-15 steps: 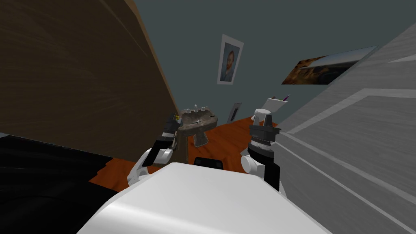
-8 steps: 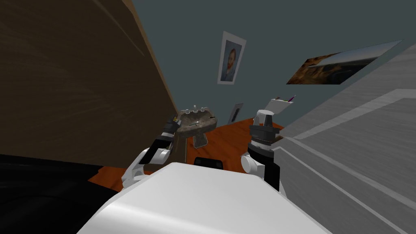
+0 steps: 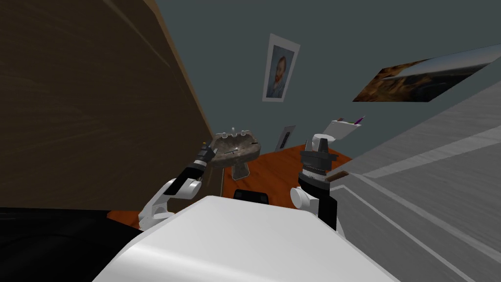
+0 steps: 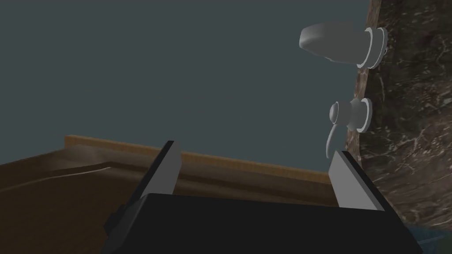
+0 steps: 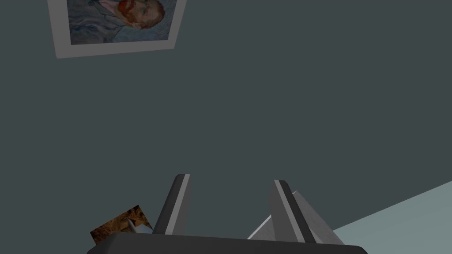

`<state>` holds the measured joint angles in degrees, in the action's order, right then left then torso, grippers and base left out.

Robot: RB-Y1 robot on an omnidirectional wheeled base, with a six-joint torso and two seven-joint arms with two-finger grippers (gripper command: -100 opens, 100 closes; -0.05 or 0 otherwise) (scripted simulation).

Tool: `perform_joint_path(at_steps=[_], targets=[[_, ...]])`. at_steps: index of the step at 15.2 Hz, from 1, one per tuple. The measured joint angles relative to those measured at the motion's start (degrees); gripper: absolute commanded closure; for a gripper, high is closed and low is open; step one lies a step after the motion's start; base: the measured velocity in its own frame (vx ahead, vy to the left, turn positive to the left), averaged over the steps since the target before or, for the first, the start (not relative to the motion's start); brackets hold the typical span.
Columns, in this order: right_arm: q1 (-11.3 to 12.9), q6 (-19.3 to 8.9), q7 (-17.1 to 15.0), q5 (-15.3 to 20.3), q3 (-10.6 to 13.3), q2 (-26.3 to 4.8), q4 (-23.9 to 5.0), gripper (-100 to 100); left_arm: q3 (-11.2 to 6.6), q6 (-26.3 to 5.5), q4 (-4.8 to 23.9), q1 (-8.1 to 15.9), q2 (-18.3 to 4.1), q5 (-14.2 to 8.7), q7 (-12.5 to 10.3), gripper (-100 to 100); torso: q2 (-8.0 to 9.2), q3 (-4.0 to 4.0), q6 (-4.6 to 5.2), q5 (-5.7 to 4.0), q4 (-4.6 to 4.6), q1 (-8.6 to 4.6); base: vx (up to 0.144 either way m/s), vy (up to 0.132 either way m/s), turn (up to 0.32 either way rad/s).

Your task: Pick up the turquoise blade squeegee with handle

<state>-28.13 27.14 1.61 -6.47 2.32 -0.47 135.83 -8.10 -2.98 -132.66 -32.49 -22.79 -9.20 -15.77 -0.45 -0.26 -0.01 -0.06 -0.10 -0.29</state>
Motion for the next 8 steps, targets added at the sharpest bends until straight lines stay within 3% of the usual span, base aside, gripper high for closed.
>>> perform_joint_path(at_steps=[8], targets=[[0.0,0.0,0.0,0.0,0.0,0.0,0.0,0,-1.72,-8.6,-0.1,-1.5,-3.4,-4.2,-2.1,-100,-0.02,-0.01,0.0,0.0,0.0,-0.01,0.092,-0.084,0.065]])
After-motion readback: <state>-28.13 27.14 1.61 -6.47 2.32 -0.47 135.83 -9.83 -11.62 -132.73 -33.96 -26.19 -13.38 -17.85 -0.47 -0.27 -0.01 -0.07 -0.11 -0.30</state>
